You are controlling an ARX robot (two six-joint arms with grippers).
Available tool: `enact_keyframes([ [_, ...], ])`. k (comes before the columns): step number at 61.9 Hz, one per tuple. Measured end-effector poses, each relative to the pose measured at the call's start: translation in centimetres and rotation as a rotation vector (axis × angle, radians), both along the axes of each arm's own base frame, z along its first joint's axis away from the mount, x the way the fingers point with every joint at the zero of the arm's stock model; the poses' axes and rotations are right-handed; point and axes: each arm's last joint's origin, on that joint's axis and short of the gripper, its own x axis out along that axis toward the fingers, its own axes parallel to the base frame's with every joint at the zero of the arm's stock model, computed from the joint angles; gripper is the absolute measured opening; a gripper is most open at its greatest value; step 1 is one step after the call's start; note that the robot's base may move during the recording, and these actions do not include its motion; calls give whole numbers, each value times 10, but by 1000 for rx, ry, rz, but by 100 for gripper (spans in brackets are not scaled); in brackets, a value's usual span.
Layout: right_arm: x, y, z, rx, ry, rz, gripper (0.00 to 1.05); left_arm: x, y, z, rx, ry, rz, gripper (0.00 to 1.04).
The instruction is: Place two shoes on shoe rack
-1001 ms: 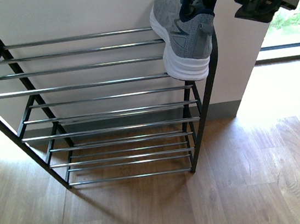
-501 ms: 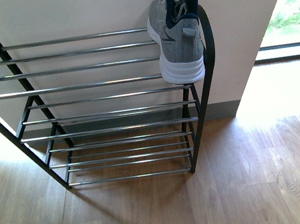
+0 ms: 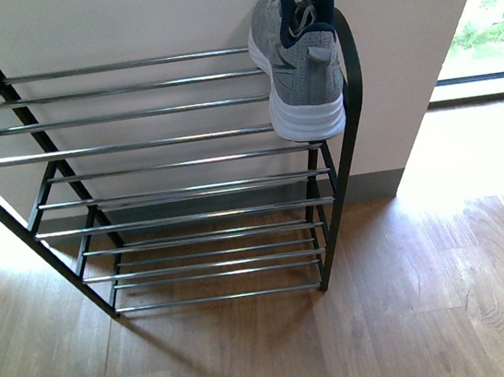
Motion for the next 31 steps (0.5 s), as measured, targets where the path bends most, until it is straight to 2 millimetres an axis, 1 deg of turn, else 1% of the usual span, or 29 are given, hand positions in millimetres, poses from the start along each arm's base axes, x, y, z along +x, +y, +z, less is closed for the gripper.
enact_keyframes([
  [6,-17,-3,-5,0,-3,-14,1,0,0,0,-1,0,0,2],
  [14,-29,-3,-10,0,1,-13,1,0,0,0,-1,0,-3,2],
  [23,-49,-3,-16,0,0,-12,1,0,0,0,0,0,0,2],
  [31,-60,-3,-20,0,3,-11,1,0,0,0,-1,0,-1,2],
])
